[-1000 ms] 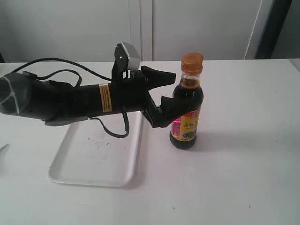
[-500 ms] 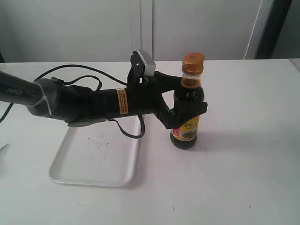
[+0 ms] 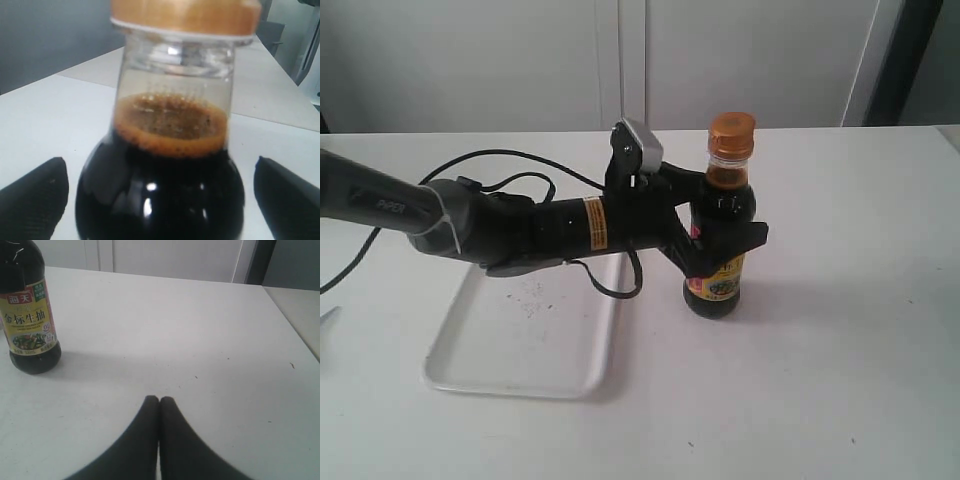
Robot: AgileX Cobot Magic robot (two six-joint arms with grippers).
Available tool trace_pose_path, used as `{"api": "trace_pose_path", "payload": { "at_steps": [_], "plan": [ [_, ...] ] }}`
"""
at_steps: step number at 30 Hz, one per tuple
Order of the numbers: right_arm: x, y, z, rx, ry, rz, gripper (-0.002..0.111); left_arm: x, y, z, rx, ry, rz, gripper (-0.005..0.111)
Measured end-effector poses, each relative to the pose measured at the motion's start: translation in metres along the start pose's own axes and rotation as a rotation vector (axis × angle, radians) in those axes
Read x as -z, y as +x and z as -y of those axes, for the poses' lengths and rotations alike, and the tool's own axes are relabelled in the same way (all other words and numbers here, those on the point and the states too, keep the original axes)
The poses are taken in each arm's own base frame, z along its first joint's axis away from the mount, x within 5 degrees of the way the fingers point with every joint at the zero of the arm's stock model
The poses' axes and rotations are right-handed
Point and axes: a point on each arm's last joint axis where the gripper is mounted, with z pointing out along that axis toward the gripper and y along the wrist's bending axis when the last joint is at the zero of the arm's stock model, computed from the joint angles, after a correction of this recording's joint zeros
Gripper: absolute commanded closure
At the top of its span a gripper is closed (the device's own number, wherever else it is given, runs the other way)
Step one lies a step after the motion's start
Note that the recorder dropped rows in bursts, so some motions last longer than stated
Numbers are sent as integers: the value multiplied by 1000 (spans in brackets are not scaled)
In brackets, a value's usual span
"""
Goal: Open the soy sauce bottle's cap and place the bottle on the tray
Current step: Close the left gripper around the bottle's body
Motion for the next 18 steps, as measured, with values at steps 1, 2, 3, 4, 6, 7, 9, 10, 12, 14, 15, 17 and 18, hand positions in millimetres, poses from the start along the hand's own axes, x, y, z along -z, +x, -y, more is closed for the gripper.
{"api": "trace_pose_path", "payload": {
  "at_steps": [1, 2, 3, 4, 6, 7, 9, 10, 12, 14, 15, 17, 18],
  "plan": [
    [0, 0, 0, 0, 0, 0, 108, 0, -1, 0, 0, -1, 2, 2],
    [0, 0, 0, 0, 0, 0, 108, 0, -1, 0, -1, -3, 4, 2],
    [0, 0, 0, 0, 0, 0, 108, 0, -1, -1, 0, -4, 5, 2],
    [0, 0, 0, 0, 0, 0, 108, 0, -1, -1, 0, -6, 6, 2],
    [0, 0, 0, 0, 0, 0, 108, -1, 1, -1, -1, -10, 6, 2],
    [0, 0, 0, 0, 0, 0, 108, -2, 2, -1, -1, -13, 8, 2],
    [0, 0, 0, 0, 0, 0, 108, -3, 7, -1, -1, -19, 6, 2],
    [0, 0, 0, 0, 0, 0, 108, -4, 9, -1, 0, -23, 6, 2],
    [0, 0, 0, 0, 0, 0, 108, -6, 14, -1, -4, -27, 2, 2],
    [0, 0, 0, 0, 0, 0, 108, -8, 19, -3, 1, -32, 2, 2],
    [0, 0, 0, -2, 0, 0, 108, -9, 20, -4, 3, -34, 2, 2],
    [0, 0, 0, -5, 0, 0, 108, -12, 24, -7, 10, -42, 6, 3],
    [0, 0, 0, -5, 0, 0, 108, -13, 26, -9, 13, -44, 7, 4]
  ]
}}
